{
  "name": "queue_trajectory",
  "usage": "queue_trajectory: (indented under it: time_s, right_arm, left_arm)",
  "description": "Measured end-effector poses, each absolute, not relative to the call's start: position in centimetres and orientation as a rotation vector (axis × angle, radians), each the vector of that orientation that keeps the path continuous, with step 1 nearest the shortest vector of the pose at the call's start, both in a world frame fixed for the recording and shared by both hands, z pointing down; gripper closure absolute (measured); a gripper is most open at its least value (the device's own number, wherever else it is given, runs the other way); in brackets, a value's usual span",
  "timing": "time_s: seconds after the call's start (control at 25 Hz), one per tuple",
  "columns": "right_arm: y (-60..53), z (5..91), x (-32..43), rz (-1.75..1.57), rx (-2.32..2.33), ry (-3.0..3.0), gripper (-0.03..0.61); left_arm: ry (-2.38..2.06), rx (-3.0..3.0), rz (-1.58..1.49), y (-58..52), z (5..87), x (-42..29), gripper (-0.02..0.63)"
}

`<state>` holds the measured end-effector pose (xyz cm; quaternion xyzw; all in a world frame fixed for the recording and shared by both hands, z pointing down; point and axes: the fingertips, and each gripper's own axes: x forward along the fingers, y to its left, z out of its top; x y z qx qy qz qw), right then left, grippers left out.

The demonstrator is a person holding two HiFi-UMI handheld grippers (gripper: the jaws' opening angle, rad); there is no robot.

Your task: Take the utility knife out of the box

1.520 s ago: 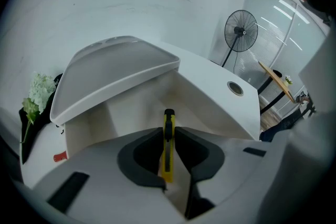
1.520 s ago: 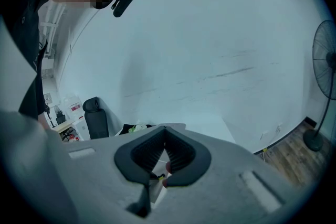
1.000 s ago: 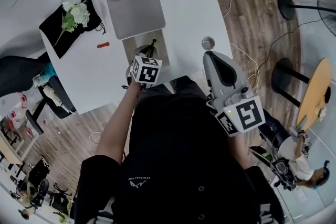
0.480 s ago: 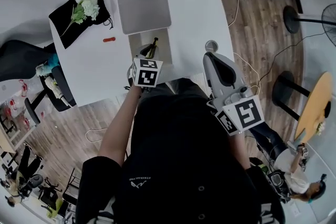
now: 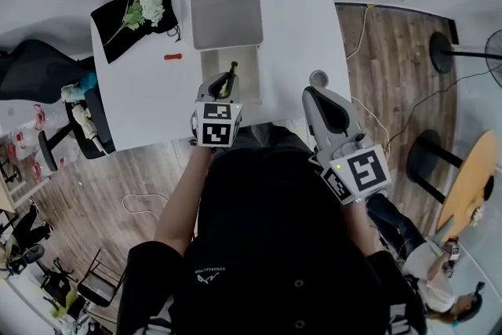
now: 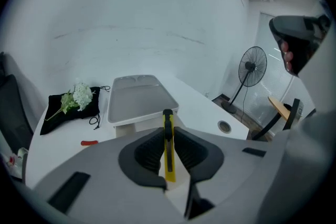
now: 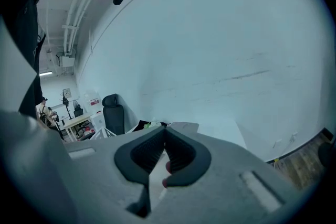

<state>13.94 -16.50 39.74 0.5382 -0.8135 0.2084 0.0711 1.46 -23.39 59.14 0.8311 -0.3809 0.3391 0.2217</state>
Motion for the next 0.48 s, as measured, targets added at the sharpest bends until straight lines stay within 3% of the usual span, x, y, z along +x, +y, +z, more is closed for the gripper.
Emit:
queue_trajectory:
  time_s: [0.48]
  right_arm:
    - [-15.0,39.7,12.5,0.588,1.465,-2.549,0.574]
  left_arm:
    - [-1.16,2.359,0.7,-20.3,51.4,0.5,0.555]
